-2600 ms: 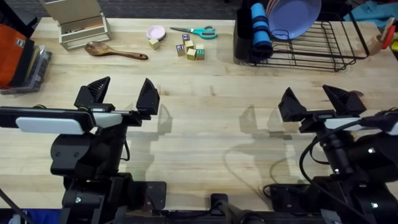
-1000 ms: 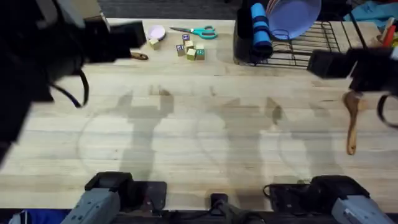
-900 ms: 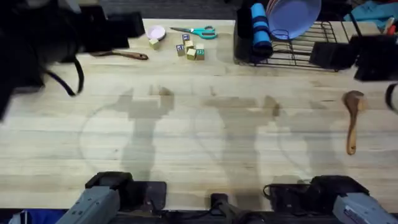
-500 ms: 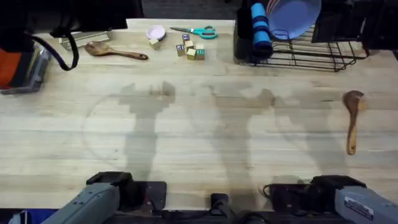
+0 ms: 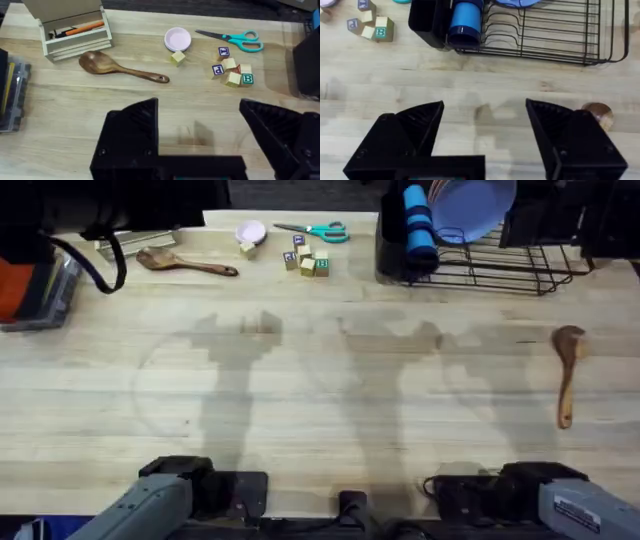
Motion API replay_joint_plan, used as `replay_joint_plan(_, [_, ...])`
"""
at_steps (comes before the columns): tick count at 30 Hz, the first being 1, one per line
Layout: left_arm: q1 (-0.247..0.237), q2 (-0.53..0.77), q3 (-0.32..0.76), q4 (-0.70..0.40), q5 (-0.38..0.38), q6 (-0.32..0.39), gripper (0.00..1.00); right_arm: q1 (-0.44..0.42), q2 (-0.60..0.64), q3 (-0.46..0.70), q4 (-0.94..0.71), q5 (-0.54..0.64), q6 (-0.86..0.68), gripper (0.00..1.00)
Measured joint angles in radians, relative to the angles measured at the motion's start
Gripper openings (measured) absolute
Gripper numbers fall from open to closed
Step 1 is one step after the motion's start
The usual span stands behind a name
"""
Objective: Pick up the spoon on the table one by one and put them onto the rack
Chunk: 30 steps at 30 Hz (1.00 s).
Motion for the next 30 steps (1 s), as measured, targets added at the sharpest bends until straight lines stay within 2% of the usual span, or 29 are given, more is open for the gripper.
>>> replay_joint_plan(9, [0.009, 0.011, 0.001, 0.000, -0.015, -0.001, 0.991, 0.000, 0.000, 0.000, 0.021, 0.000, 0.000, 0.995])
replay_joint_plan(12, [0.041, 0.038, 0.002, 0.002, -0.016, -0.023, 0.993, 0.000, 0.000, 0.000, 0.025, 0.000, 0.000, 0.995])
replay_joint_plan(17, [0.108, 0.116, 0.038, -0.005, -0.020, -0.100, 0.993, 0.000, 0.000, 0.000, 0.052, 0.000, 0.000, 0.996])
replay_joint_plan(26, [0.119, 0.343, 0.322, -0.163, -0.022, -0.172, 0.993, 0.000, 0.000, 0.000, 0.086, 0.000, 0.000, 0.996])
replay_joint_plan(30, [0.119, 0.449, 0.417, -0.180, -0.022, -0.224, 0.993, 0.000, 0.000, 0.000, 0.086, 0.000, 0.000, 0.996])
